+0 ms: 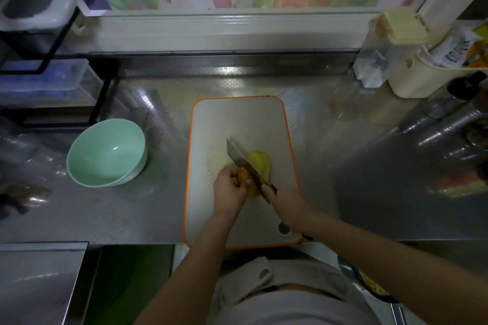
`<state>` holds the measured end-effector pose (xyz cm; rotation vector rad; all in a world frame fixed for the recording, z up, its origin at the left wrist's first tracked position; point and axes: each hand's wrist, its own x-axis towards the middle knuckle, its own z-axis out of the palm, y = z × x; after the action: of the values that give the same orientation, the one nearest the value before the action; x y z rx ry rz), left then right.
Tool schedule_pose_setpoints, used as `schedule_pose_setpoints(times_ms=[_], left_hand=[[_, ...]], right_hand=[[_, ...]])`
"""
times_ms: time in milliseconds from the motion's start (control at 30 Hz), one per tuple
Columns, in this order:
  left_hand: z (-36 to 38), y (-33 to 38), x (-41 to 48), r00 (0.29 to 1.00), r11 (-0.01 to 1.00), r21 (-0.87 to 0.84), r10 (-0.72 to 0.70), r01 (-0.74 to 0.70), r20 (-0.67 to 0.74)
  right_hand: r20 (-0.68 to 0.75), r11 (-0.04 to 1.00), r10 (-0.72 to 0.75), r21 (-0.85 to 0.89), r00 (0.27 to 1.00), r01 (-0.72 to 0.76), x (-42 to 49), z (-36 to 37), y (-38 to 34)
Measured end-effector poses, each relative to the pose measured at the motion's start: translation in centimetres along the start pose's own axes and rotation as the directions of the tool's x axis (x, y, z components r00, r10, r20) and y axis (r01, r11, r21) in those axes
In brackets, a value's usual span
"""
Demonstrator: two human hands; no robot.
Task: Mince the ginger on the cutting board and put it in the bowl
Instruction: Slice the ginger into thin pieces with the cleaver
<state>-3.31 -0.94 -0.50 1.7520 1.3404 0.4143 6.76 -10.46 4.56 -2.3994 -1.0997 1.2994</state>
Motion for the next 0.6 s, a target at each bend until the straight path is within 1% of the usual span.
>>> schedule_pose_setpoints(times_ms=[67, 133, 167, 200, 300, 333, 367, 433, 500, 600], left_hand=[[-0.1, -0.2, 0.2, 1.0, 1.0, -0.02, -0.019, 0.019, 0.002], [-0.1, -0.5, 0.3, 1.0, 0.999, -0.03, -0.012, 0.012, 0.009], [-0.1, -0.5, 0.2, 1.0, 0.999, -0.037, -0.003, 0.004, 0.014], [-0.1, -0.5, 0.2, 1.0, 0.999, -0.041, 0.003, -0.003, 0.018], [-0.2, -0.3, 0.1, 1.0, 0.999, -0.048, -0.001, 0.002, 0.024], [-0.2, -0.2, 0.1, 1.0, 0.999, -0.052, -0.009, 0.01, 0.021], [-0.2, -0.1, 0.1, 1.0, 0.998, -0.055, -0.016, 0.017, 0.017], [-0.2, -0.2, 0.0, 1.0, 0.998, -0.057, -0.023, 0.024, 0.006], [-0.2, -0.2, -0.1, 1.0, 0.998, -0.057, -0.025, 0.025, -0.003], [-0.1, -0.3, -0.2, 1.0, 0.997, -0.08, -0.024, 0.024, -0.009]], right_hand=[[0.014, 1.0, 0.013, 0.018, 1.0, -0.013, -1.2, 0.1, 0.6], [0.044, 0.995, 0.096, 0.033, 0.994, -0.098, -1.4, 0.1, 1.3], [0.023, 0.995, 0.094, 0.04, 0.995, -0.095, -1.4, -0.2, 1.5], [0.038, 0.988, 0.119, 0.09, 0.992, -0.122, -1.4, -0.6, 1.6], [-0.025, 0.988, 0.098, 0.123, 0.995, -0.094, -0.9, -0.7, 1.7], [-0.055, 0.993, 0.057, 0.106, 0.997, -0.051, -1.1, -0.8, 1.5], [-0.027, 0.998, 0.016, 0.056, 1.0, -0.015, -1.5, -1.1, 1.1], [-0.035, 0.996, 0.007, 0.093, 0.999, -0.004, -1.8, -1.6, 0.8], [-0.051, 0.999, -0.019, 0.044, 0.998, 0.021, -2.2, -1.8, 0.5], [-0.077, 0.999, -0.031, 0.033, 0.997, 0.034, -2.2, -1.7, 0.8]])
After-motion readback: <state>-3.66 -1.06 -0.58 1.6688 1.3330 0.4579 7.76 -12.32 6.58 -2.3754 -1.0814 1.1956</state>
